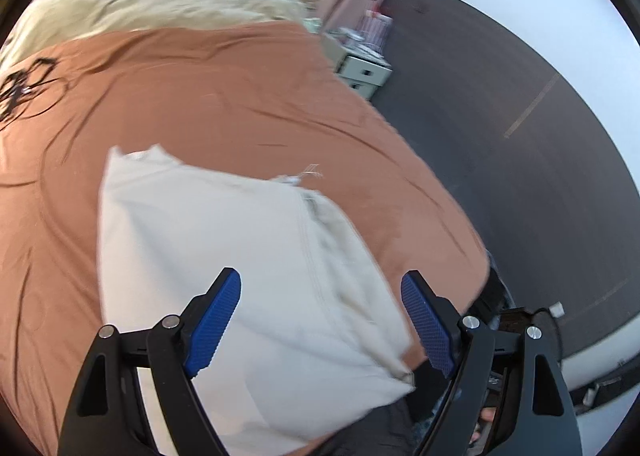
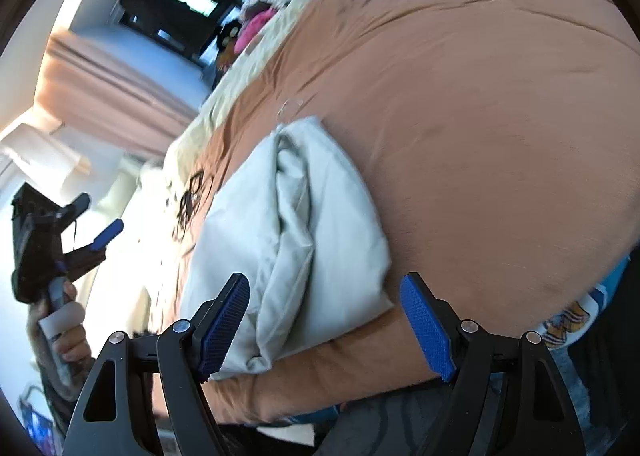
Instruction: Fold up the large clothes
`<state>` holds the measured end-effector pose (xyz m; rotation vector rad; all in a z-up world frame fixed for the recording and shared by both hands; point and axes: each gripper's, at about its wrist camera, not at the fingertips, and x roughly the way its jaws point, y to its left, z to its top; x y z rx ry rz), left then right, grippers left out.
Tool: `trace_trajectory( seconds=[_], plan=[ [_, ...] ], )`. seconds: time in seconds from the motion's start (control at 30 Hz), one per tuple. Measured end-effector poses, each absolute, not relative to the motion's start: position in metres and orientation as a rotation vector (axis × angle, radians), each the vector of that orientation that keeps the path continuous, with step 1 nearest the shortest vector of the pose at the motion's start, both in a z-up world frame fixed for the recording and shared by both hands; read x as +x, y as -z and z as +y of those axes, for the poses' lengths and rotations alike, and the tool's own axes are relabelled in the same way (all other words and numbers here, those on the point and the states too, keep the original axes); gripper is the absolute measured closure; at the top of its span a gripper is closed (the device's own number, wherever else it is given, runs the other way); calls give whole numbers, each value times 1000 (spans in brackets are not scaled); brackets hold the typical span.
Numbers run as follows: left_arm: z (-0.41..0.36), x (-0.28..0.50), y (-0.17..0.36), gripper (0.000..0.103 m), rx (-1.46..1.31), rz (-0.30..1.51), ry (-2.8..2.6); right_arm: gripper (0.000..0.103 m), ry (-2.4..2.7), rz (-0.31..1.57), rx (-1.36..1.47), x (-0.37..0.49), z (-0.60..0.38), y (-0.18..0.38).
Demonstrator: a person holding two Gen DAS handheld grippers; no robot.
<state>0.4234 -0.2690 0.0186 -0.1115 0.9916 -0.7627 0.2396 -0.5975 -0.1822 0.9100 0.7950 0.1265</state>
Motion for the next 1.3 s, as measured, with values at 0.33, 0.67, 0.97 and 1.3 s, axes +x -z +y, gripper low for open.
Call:
trace_trajectory(
  seconds=[0.33,0.67,0.97,1.3],
  plan=[
    [-214,446,35,20,-121,1030,577,25,-254,924,855,313,-577,197],
    [-160,466,103,23,-196,1123,433,36,-301,1047,790,389,-569,209],
    [-165,458,134,44,-193,1205,470,96,-316,1063,597,430,-543,189],
    [-181,443,101,65,-193,1158,606,98,-283,882,370,422,-546,91]
  ],
)
